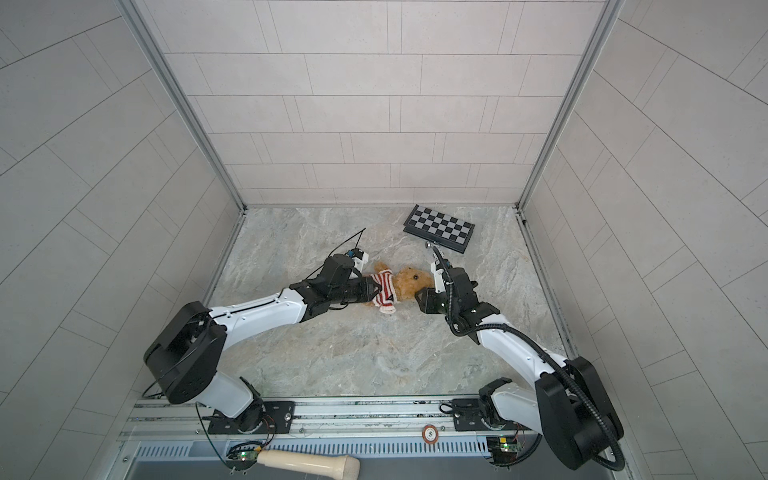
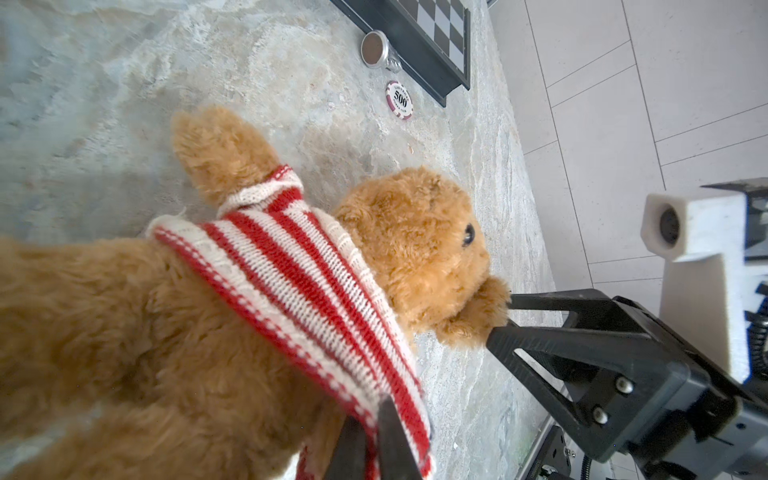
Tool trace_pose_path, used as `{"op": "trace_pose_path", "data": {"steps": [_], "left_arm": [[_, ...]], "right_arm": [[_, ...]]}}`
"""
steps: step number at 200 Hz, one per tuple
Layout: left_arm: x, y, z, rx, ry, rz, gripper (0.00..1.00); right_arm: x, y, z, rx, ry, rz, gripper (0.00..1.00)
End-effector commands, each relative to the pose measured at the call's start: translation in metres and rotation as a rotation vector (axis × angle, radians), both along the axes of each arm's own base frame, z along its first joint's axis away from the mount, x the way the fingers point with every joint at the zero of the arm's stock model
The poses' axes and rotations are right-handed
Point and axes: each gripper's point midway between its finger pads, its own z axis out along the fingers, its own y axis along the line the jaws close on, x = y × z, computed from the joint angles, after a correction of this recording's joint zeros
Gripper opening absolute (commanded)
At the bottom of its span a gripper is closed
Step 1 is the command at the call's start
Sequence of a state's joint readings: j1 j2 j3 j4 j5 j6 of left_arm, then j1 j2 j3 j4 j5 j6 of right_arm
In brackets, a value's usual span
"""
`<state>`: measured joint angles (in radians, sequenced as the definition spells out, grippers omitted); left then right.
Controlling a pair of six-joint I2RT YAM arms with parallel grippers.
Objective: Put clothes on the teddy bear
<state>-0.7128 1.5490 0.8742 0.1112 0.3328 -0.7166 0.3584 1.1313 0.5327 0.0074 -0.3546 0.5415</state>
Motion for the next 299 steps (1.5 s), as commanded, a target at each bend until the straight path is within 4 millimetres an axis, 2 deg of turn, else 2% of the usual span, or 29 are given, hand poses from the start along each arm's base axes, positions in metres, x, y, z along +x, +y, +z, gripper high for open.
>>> {"op": "trace_pose_path", "data": {"steps": [1,32,56,103,121,149,182,200,218,233,249,259,280,299], "left_arm": [[-0.018,-0.002,0.007,-0.045,0.007,-0.017,0.07],[-0.040,-0.018,0.005,-0.111,0.059,-0.058,0.03],[-0.050,-0.029,0.005,-0.134,0.074,-0.084,0.03],[-0.054,-0.028,0.008,-0.151,0.068,-0.090,0.03],[-0.058,-0.023,0.003,-0.130,0.073,-0.089,0.02],[-0.063,-0.012,0.000,-0.095,0.065,-0.082,0.06],[-0.066,-0.004,0.001,-0.045,0.040,-0.094,0.07],[-0.067,-0.004,0.003,-0.040,0.038,-0.104,0.07],[-0.068,-0.005,0.005,-0.035,0.038,-0.120,0.12],[-0.067,-0.004,0.007,-0.028,0.030,-0.116,0.25],[-0.064,-0.004,0.006,-0.014,0.024,-0.111,0.41],[-0.062,-0.006,0.005,-0.011,0.027,-0.109,0.46],[-0.059,-0.013,0.005,-0.036,0.034,-0.113,0.47],[-0.056,-0.015,0.006,-0.040,0.033,-0.108,0.41]], "right_arm": [[-0.004,0.006,0.016,0.026,-0.109,0.043,0.44],[-0.008,0.026,0.027,0.070,-0.148,0.112,0.44],[-0.009,0.041,0.022,0.048,-0.135,0.162,0.40],[0.005,0.037,0.002,-0.015,-0.110,0.107,0.32],[0.012,0.029,-0.014,-0.074,-0.074,0.067,0.27],[0.015,0.026,-0.051,-0.139,0.034,0.052,0.24],[0.004,0.022,-0.092,-0.215,0.192,0.088,0.17],[0.006,0.023,-0.091,-0.203,0.176,0.080,0.16],[0.005,0.018,-0.090,-0.229,0.172,0.071,0.15],[0.004,0.013,-0.091,-0.247,0.167,0.064,0.14],[0.002,0.017,-0.089,-0.235,0.153,0.082,0.14],[0.000,0.020,-0.088,-0.240,0.149,0.099,0.14],[-0.003,0.023,-0.088,-0.257,0.139,0.115,0.13],[-0.004,0.023,-0.087,-0.257,0.132,0.116,0.13]]}}
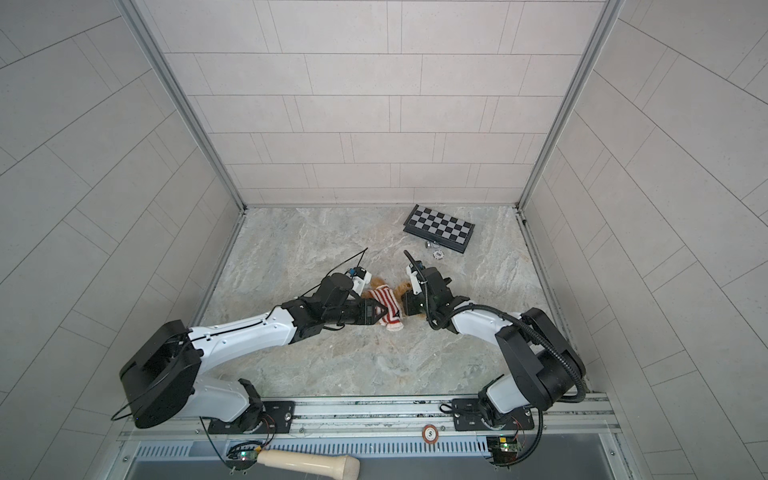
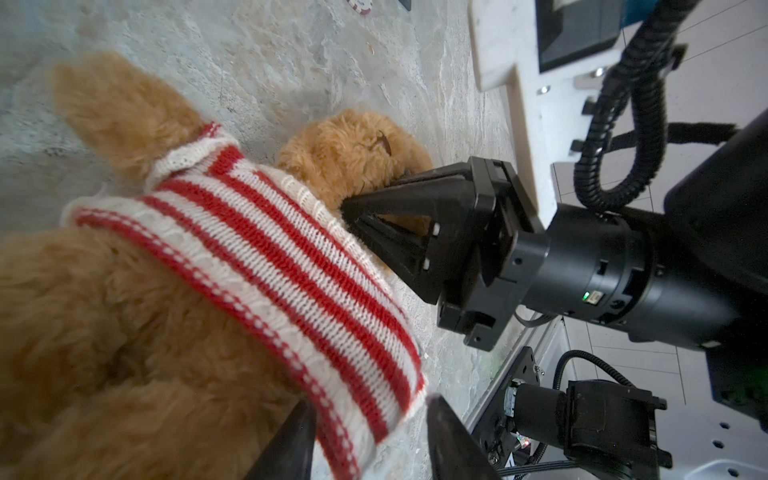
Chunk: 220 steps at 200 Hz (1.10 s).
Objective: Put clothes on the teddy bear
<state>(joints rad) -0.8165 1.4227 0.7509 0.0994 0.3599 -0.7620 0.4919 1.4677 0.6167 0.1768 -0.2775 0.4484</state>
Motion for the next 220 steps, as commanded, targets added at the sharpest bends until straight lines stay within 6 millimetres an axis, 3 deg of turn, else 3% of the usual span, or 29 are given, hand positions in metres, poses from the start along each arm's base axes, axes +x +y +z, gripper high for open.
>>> {"op": "trace_pose_path", "data": {"steps": [1,27,86,110,130,155,191,220], "left_arm": [[0.005,-0.008,0.008,-0.018,-0.016,-0.010,0.40],[0.006,-0.008,0.013,-0.009,-0.028,-0.011,0.33],[0.010,-0.012,0.014,0.000,-0.029,-0.016,0.35],[0.013,-0.014,0.008,-0.005,-0.015,0.001,0.26],[0.016,-0.014,0.010,-0.006,-0.023,0.013,0.12],[0.016,-0.013,0.026,-0.023,-0.054,0.015,0.00],[0.010,-0.009,0.055,-0.042,-0.103,-0.012,0.00],[0.005,-0.004,0.067,-0.054,-0.118,-0.021,0.00]], "right_arm": [[-0.026,-0.025,-0.038,-0.130,0.111,-0.025,0.13],[-0.028,-0.024,-0.036,-0.160,0.097,-0.013,0.12],[-0.033,-0.023,-0.038,-0.191,0.088,0.003,0.10],[-0.034,-0.023,-0.037,-0.196,0.080,0.004,0.10],[-0.035,-0.024,-0.038,-0.204,0.080,0.005,0.10],[-0.038,-0.027,-0.044,-0.213,0.090,0.005,0.10],[-0.040,-0.030,-0.054,-0.220,0.109,-0.013,0.09],[-0.041,-0.032,-0.062,-0.228,0.129,-0.027,0.08]]}}
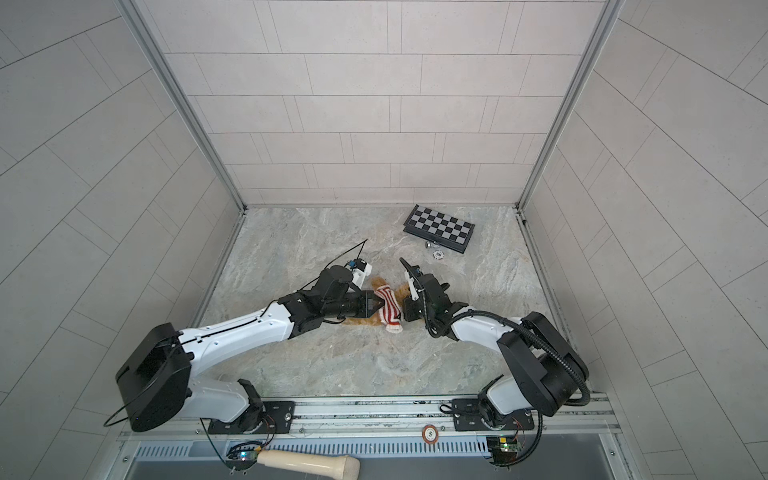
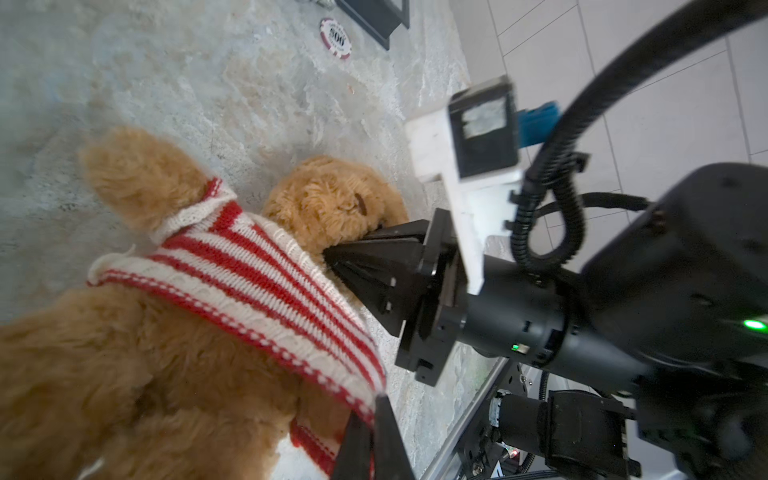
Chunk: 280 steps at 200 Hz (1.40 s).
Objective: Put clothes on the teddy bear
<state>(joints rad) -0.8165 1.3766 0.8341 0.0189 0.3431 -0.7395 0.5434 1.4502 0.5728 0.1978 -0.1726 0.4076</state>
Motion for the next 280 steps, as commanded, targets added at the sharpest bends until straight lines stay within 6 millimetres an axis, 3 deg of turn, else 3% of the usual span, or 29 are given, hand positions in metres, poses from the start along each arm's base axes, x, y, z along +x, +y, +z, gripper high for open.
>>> {"op": "trace_pose_path", "data": {"steps": [1,48,100,145,177,240,280], "left_arm": [[-0.002,-0.001,0.030,-0.033,-0.062,-0.021,0.00],[0.007,-0.004,0.035,-0.089,-0.070,0.022,0.00],[0.037,-0.019,0.055,-0.194,-0.116,0.059,0.00],[0.081,-0.014,0.018,-0.111,-0.078,0.161,0.00],[0.101,-0.009,-0.002,0.024,-0.101,0.193,0.00],[0.104,0.025,-0.078,0.346,-0.064,0.224,0.00],[0.098,0.044,-0.090,0.408,-0.054,0.227,0.00]], "right_arm": [[-0.033,-0.029,-0.054,-0.139,0.177,-0.041,0.08],[-0.038,-0.032,-0.063,-0.142,0.193,-0.046,0.08],[-0.038,-0.034,-0.063,-0.143,0.179,-0.057,0.07],[-0.038,-0.030,-0.057,-0.120,0.136,-0.028,0.04],[-0.038,-0.030,-0.057,-0.121,0.134,-0.029,0.01],[-0.038,-0.031,-0.055,-0.117,0.120,-0.033,0.00],[-0.038,-0.031,-0.053,-0.118,0.116,-0.035,0.00]]}}
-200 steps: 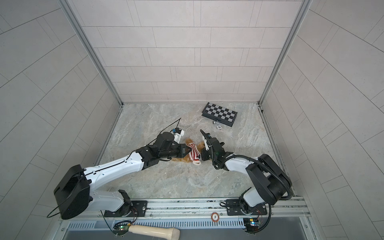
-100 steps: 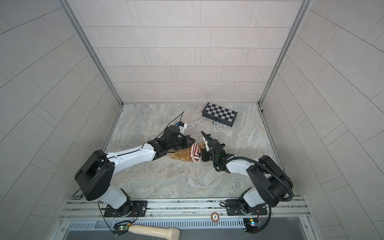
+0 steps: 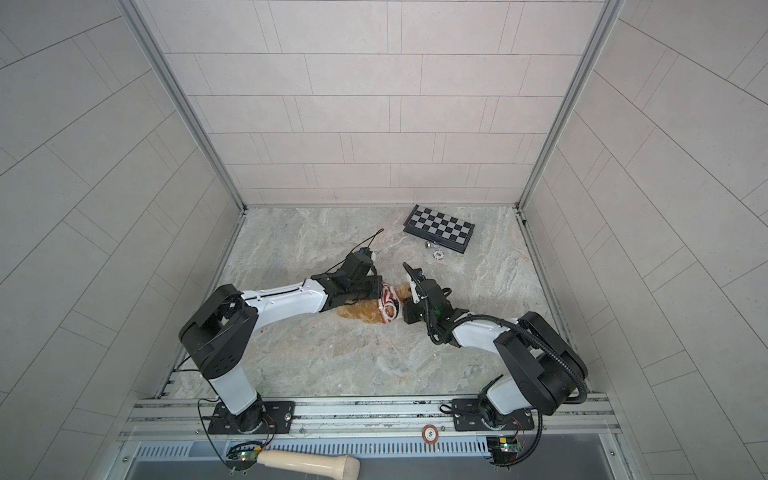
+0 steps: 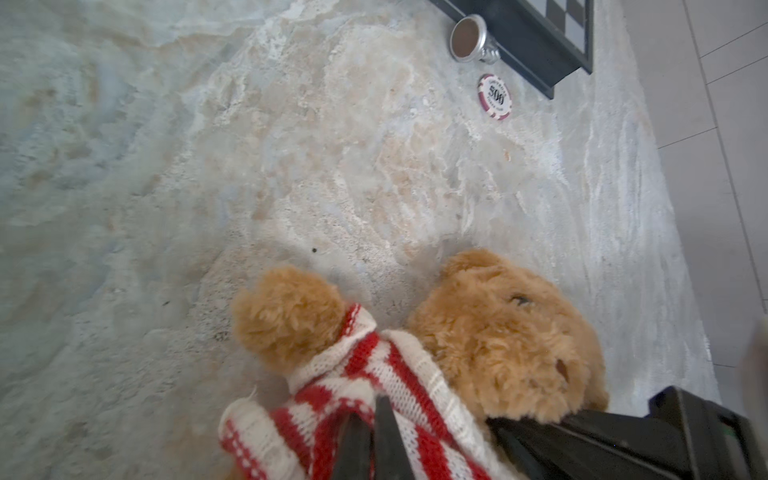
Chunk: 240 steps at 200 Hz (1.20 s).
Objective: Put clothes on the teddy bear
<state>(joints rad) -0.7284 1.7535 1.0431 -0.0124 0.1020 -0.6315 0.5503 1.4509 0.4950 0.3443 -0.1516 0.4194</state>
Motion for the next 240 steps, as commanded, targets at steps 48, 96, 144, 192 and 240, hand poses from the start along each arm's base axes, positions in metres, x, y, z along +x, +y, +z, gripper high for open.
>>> {"op": "trace_pose_path", "data": {"steps": [48,96,144,192,240], "left_arm": [[-0.014,0.014,-0.001,0.014,0.002,-0.058,0.00],[-0.039,-0.007,0.004,-0.144,0.054,-0.111,0.00],[-0.041,-0.028,0.008,-0.401,0.117,-0.051,0.00],[-0.044,-0.028,0.006,-0.424,0.132,-0.046,0.00],[-0.046,-0.029,0.010,-0.423,0.125,-0.047,0.00]], "right_arm": [[-0.038,-0.024,-0.040,-0.114,0.135,0.008,0.00],[-0.050,0.006,0.027,0.008,-0.129,0.160,0.13],[-0.076,0.020,0.048,0.028,-0.212,0.226,0.29],[-0.089,0.019,0.068,0.052,-0.284,0.233,0.36],[-0.106,0.027,0.082,0.091,-0.323,0.299,0.14]]}}
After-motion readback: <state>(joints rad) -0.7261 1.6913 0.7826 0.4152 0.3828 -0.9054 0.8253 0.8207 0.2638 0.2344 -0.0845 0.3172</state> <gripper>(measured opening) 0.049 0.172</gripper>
